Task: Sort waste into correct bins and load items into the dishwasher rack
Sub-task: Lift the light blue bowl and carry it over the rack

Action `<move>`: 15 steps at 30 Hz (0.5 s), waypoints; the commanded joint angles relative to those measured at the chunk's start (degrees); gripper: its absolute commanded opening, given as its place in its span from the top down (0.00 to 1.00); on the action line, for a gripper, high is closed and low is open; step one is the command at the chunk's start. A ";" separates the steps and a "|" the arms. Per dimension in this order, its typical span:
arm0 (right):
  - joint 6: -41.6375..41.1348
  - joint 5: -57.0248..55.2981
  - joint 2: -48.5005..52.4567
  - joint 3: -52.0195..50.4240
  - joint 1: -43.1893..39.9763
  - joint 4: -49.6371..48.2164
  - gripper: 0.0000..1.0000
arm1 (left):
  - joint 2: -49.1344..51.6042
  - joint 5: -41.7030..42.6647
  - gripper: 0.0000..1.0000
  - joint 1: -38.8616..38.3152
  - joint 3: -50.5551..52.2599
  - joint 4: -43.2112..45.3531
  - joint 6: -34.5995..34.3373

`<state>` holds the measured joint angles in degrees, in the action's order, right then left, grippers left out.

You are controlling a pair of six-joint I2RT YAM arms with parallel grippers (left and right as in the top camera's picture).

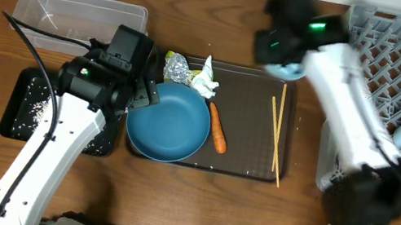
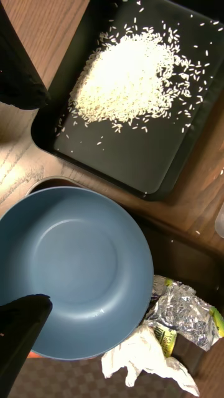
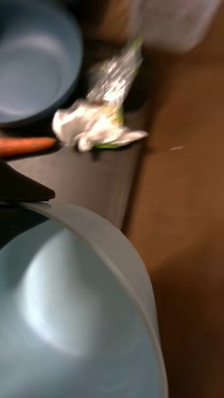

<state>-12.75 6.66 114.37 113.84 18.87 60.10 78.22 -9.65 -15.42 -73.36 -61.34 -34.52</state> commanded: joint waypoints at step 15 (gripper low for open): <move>9.07 65.53 1.25 0.59 -46.93 -10.58 0.99 | -0.09 -1.14 0.02 0.24 -0.31 -0.13 0.15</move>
<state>-7.03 58.76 113.60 114.59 -25.15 49.84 78.22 -9.63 -15.42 -73.36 -61.36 -34.52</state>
